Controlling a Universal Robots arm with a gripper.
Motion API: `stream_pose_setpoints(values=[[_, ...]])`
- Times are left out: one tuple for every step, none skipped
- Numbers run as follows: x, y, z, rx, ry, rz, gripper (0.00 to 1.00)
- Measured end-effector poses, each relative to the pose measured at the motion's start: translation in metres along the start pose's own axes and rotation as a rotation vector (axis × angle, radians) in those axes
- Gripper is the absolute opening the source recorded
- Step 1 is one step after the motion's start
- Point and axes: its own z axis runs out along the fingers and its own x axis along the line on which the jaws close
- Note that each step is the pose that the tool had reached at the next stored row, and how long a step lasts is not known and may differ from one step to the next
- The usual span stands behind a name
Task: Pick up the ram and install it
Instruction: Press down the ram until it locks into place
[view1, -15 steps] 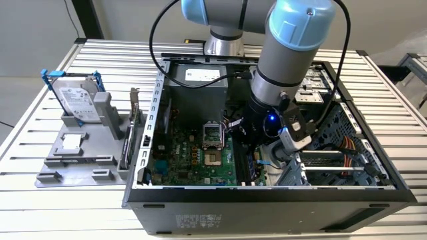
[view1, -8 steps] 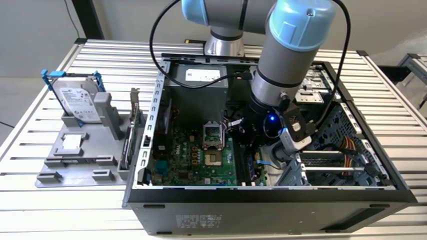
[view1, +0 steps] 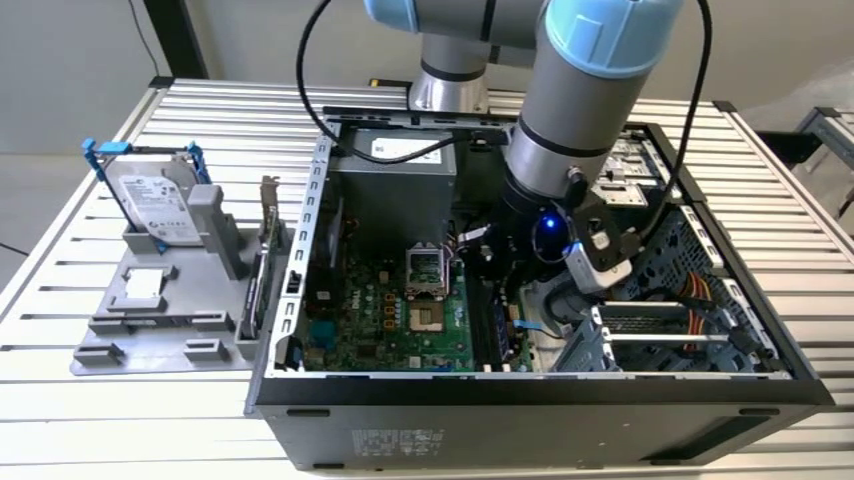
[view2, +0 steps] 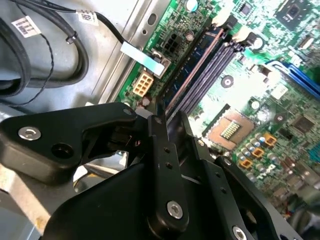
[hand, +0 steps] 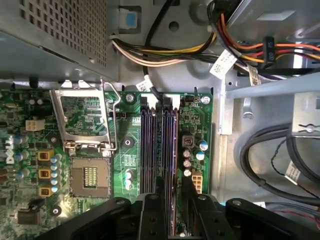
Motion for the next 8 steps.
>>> stream_pose_setpoints(values=[[0.0001,-0.0001,-0.0023,0.0000,0.0000,0.000,1.00],[0.0001,-0.0001,-0.0046,0.0001,0.0000,0.000,1.00],[0.0002,-0.0002,-0.0060,0.0001,0.0000,0.000,1.00],[0.0002,-0.0002,-0.0068,0.0001,0.0000,0.000,1.00],[0.0002,-0.0002,-0.0070,-0.0001,0.0000,0.000,1.00],[0.0002,-0.0002,-0.0070,-0.0004,-0.0001,0.000,1.00],[0.0002,-0.0002,-0.0071,-0.0004,-0.0001,0.000,1.00],[0.0002,-0.0003,-0.0072,-0.0002,-0.0001,0.000,0.00]])
